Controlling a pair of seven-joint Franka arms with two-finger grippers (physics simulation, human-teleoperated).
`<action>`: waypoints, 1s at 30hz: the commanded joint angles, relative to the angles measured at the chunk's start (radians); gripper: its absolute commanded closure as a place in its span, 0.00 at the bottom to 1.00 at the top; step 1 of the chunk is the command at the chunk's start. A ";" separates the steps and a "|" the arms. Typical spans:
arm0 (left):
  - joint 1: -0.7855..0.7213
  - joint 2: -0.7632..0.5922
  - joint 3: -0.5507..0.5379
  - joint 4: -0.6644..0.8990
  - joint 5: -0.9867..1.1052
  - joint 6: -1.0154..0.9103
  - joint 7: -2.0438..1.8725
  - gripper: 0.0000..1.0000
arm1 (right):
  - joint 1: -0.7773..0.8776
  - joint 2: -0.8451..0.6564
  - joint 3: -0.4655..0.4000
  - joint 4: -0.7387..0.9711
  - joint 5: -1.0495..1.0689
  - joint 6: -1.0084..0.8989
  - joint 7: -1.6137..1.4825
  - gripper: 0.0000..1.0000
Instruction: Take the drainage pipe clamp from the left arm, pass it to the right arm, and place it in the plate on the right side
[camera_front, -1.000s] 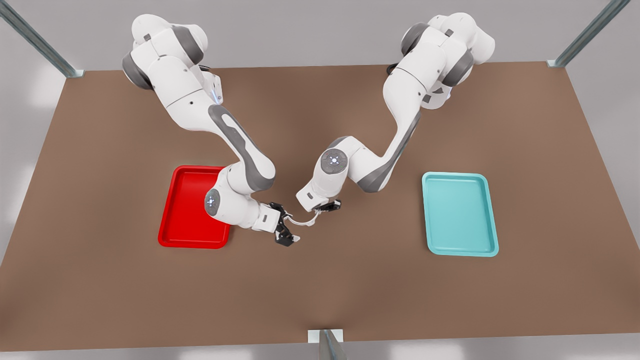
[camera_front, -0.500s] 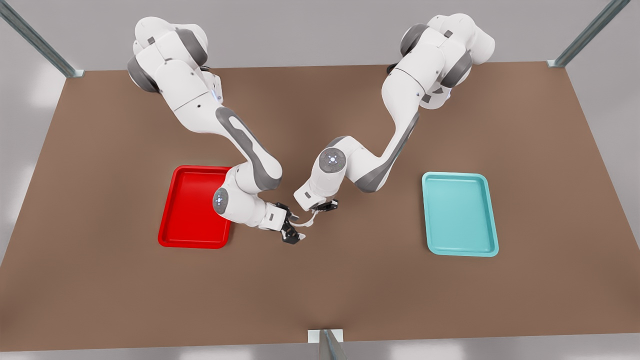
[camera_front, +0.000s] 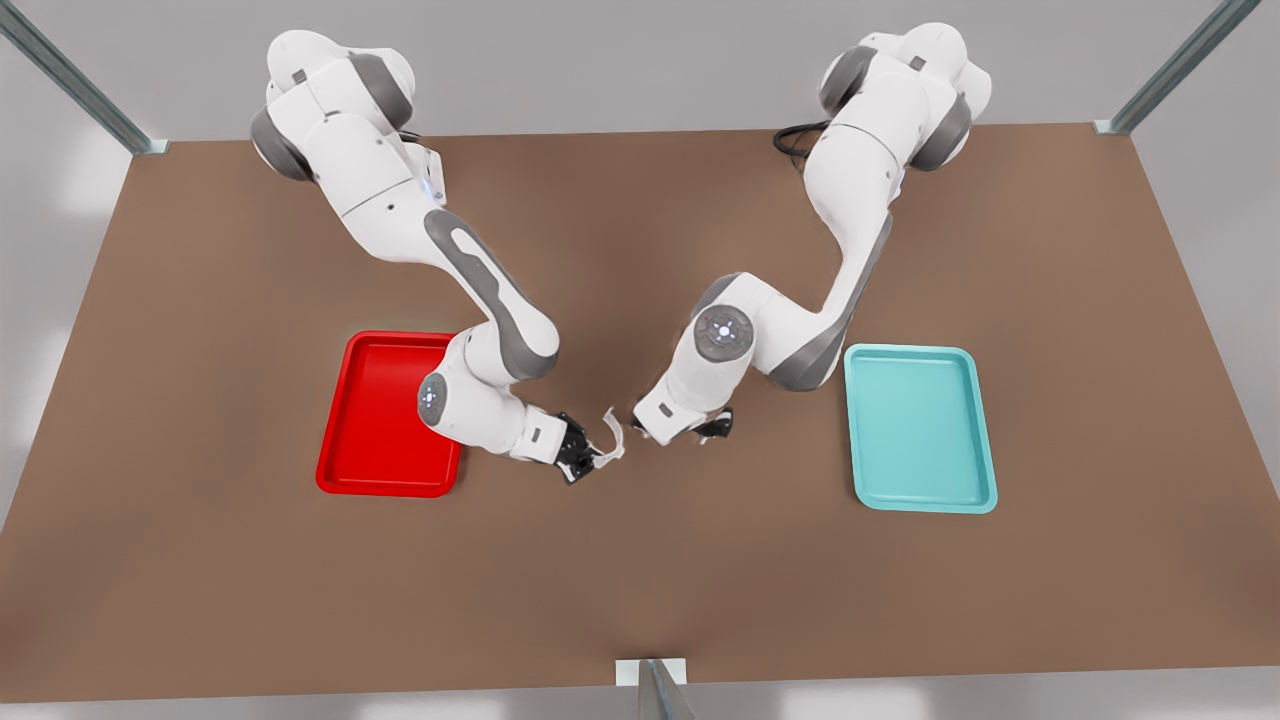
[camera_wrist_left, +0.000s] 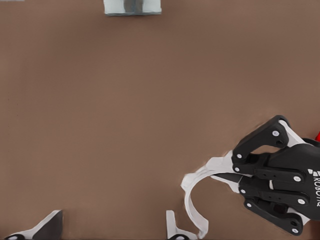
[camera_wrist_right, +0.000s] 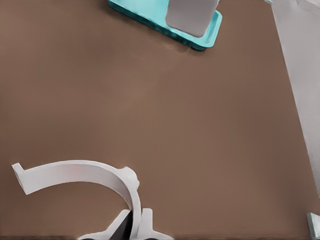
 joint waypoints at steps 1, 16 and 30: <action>0.125 -0.061 0.000 0.034 0.014 -0.524 0.232 0.00 | -0.029 -0.016 -0.003 0.001 -0.001 -0.030 0.030 0.79; 0.377 -0.409 0.023 -0.400 -0.074 -0.441 0.448 0.00 | -0.220 -0.216 -0.330 -0.303 -0.087 -0.444 0.042 0.79; 0.380 -0.407 0.025 -0.400 -0.069 -0.420 0.448 0.00 | -0.245 -0.207 -0.332 -0.399 -0.037 -0.426 0.051 0.00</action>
